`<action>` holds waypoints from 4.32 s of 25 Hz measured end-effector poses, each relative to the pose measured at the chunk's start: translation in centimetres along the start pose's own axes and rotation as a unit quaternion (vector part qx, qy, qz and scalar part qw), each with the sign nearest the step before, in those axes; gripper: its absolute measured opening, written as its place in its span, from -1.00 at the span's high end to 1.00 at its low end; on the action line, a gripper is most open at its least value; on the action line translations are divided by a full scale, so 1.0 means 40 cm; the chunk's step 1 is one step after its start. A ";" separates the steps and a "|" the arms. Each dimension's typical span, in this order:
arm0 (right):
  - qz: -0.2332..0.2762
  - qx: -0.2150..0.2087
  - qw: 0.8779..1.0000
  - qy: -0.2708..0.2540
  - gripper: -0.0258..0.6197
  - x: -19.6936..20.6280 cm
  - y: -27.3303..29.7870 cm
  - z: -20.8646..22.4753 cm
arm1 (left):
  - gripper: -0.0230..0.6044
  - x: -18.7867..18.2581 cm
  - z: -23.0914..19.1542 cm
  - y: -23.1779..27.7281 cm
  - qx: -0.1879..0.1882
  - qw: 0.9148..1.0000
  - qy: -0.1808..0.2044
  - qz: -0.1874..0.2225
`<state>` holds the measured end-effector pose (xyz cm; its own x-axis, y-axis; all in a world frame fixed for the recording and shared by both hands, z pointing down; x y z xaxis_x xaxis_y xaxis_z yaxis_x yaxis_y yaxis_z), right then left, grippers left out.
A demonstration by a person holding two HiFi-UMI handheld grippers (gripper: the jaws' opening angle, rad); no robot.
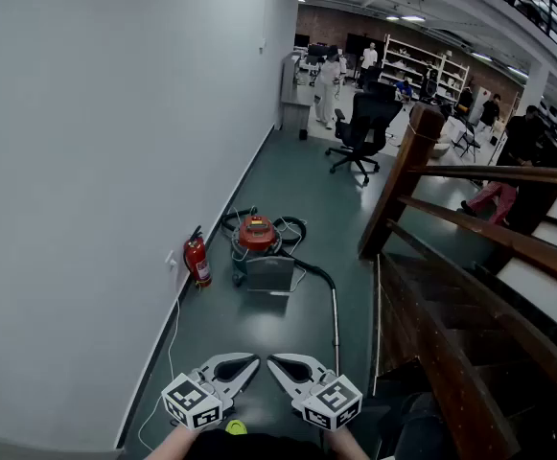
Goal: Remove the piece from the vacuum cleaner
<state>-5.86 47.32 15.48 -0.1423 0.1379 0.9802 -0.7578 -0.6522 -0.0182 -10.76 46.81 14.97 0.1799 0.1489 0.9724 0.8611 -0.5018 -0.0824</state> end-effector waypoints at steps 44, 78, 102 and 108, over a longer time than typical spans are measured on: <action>-0.030 0.028 0.999 0.002 0.87 0.069 0.110 -0.027 | 0.90 0.023 -0.085 -0.053 0.015 0.999 -0.028 0.004; -0.057 -0.023 0.998 0.017 0.87 0.044 0.239 0.471 | 0.90 0.068 -0.384 0.363 -0.062 0.997 -0.021 -0.036; -0.055 -0.045 0.997 0.006 0.87 0.019 0.281 0.656 | 0.90 0.065 -0.492 0.537 -0.047 0.997 0.011 -0.059; -0.069 -0.034 0.997 -0.003 0.87 0.020 0.329 0.713 | 0.90 0.073 -0.558 0.571 -0.026 0.997 0.007 -0.068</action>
<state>2.22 17.58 21.66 -0.0300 0.2195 0.9752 -0.8111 -0.5755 0.1046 -1.17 16.77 20.79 0.0568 0.2074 0.9766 0.8511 -0.5214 0.0612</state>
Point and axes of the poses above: the fingertips, and each gripper's own axes: y forward along the fingers, z to its right, x out of its underside, the point moved 2 cm from there along -y, backward along the fingers, and after that the axes turned 9 degrees about z, right-handed, at the moved point
